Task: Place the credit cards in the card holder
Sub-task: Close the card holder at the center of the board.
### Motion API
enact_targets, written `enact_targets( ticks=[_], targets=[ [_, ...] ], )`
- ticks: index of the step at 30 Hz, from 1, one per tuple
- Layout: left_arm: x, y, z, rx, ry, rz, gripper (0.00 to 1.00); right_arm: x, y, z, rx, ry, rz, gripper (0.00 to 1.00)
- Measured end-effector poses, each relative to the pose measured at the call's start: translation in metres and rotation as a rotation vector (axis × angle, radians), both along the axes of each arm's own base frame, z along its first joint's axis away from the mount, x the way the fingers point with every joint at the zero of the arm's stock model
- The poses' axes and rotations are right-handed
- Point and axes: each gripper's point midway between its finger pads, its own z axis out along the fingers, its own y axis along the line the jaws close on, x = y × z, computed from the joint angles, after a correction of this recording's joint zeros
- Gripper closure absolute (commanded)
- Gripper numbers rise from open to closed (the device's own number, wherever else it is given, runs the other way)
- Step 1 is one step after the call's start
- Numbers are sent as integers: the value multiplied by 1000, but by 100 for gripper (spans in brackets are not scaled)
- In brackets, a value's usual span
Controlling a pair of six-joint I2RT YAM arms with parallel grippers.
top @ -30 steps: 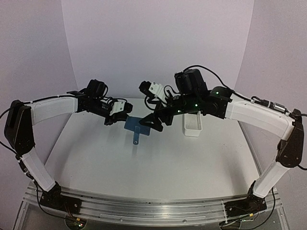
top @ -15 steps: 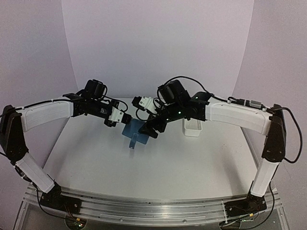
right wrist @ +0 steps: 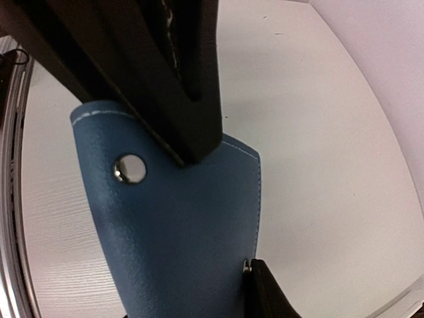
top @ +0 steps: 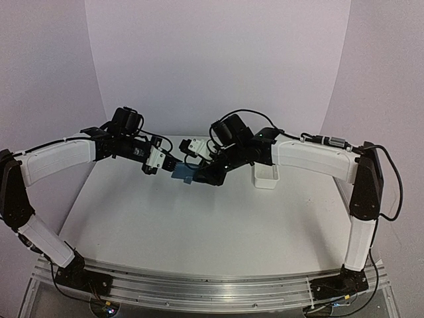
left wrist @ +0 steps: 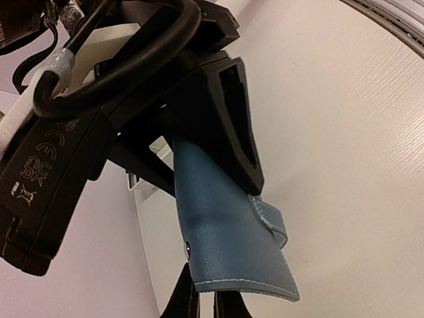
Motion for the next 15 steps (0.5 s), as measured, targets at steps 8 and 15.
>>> enact_targets(
  ticks=[8,15],
  targets=[
    [5,-2,6,-34,71,64,34,-3,-2,-3,-1,34,-5,100],
    [51,24,24,-123,180,307,18,40,-28,12,37,-52,-194,100]
  ],
)
